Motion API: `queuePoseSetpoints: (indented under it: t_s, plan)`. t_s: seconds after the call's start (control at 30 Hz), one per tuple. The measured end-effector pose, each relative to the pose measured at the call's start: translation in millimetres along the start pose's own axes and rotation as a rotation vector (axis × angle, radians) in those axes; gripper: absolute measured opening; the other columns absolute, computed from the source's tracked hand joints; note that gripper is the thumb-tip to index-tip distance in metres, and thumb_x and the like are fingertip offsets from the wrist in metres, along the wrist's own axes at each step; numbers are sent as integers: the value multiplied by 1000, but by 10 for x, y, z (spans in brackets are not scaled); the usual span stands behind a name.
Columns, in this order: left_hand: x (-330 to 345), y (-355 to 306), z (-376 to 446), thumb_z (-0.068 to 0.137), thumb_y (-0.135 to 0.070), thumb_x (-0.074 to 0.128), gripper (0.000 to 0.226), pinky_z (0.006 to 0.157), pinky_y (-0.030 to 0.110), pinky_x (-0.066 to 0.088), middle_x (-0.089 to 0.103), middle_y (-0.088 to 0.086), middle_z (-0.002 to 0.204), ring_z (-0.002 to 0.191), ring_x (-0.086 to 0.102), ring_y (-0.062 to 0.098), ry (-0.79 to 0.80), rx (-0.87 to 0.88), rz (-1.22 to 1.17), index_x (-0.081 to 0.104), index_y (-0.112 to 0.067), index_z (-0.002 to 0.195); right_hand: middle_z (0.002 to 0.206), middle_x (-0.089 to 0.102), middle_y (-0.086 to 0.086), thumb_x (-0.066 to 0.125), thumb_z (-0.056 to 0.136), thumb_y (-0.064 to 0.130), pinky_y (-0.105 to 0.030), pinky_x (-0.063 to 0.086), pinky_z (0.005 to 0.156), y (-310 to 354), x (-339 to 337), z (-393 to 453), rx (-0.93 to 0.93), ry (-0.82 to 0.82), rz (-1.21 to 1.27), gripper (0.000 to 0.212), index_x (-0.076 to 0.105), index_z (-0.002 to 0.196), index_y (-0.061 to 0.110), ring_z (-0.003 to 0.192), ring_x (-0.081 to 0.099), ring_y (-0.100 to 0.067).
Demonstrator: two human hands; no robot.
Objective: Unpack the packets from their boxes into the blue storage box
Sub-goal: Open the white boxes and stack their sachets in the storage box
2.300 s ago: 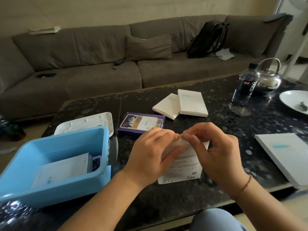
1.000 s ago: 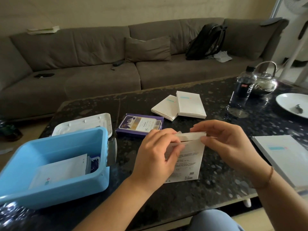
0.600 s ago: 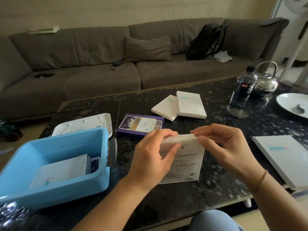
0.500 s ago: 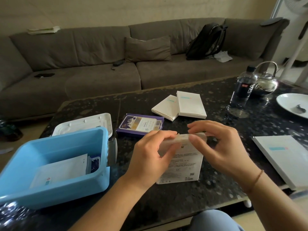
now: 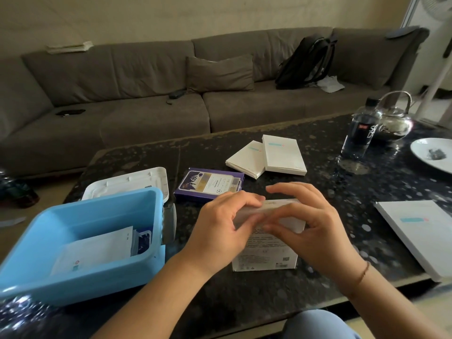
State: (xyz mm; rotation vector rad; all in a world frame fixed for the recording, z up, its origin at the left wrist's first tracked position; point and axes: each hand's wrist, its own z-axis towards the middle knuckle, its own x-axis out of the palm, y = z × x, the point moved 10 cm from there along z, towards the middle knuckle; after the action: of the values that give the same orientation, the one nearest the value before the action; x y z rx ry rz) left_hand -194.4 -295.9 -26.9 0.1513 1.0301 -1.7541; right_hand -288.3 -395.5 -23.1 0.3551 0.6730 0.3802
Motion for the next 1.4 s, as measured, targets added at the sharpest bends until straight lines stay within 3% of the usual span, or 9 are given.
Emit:
queuePoseSetpoints:
  t_s: [0.23,0.47,0.63,0.83,0.93,1.0,1.07,1.3,1.4]
  plan:
    - [55,-23,-6,85,-7,60,30,89,27,53,66,-10,110,107,58,7,57,-11,51,67,-14,114,116,68,-11,74,84,16,-44,52,71,281,32,-142,-334,-106,-384,7,77,79,13,95,64,-33]
    - [91,-53,31,95,-32,58,22,74,36,54,69,-9,94,91,61,13,36,6,78,69,-15,103,122,67,-15,68,87,14,-44,47,65,396,162,-186,-433,35,-584,6,73,85,10,89,64,-37]
    - [77,-101,90,88,-38,58,26,70,40,56,70,-6,90,84,64,16,58,27,213,66,-18,101,139,45,-15,64,90,27,-48,50,70,260,248,-311,-386,116,-625,18,72,100,14,111,58,-42]
    - [173,-249,173,84,-35,75,39,82,34,53,69,-11,100,91,62,11,214,10,413,51,-33,115,154,29,-14,70,81,18,-52,39,105,167,189,-508,-321,75,-367,10,69,90,18,141,30,-39]
    - [210,-321,114,88,-30,71,37,89,31,47,67,-11,109,100,57,9,270,35,468,54,-32,122,152,29,-15,72,74,13,-40,39,110,-44,-49,-628,-84,-162,21,53,47,121,18,141,34,-32]
    - [212,-413,35,82,-17,75,30,80,32,51,67,-11,95,88,58,9,243,136,476,62,-28,107,151,40,-7,76,75,14,-31,44,107,-300,94,-708,156,-59,220,79,34,140,32,136,46,-22]
    - [174,-339,-79,79,-8,71,27,78,33,49,65,-13,89,85,57,8,174,146,422,63,-26,98,136,55,17,73,80,23,-22,47,100,-489,233,-800,269,65,198,75,35,137,54,124,57,-8]
    - [-211,181,-366,88,-21,65,23,107,44,43,60,-7,127,129,50,19,-216,64,217,60,-23,110,135,60,1,57,90,15,-39,47,105,-463,174,-669,-16,24,-26,40,58,130,15,129,54,-21]
    - [-248,451,-415,83,-11,74,61,117,35,32,42,-3,150,142,37,19,-312,-103,216,48,-20,137,133,61,-4,56,95,15,-40,49,103,-510,234,-474,-76,-17,-191,32,65,125,13,127,56,-21]
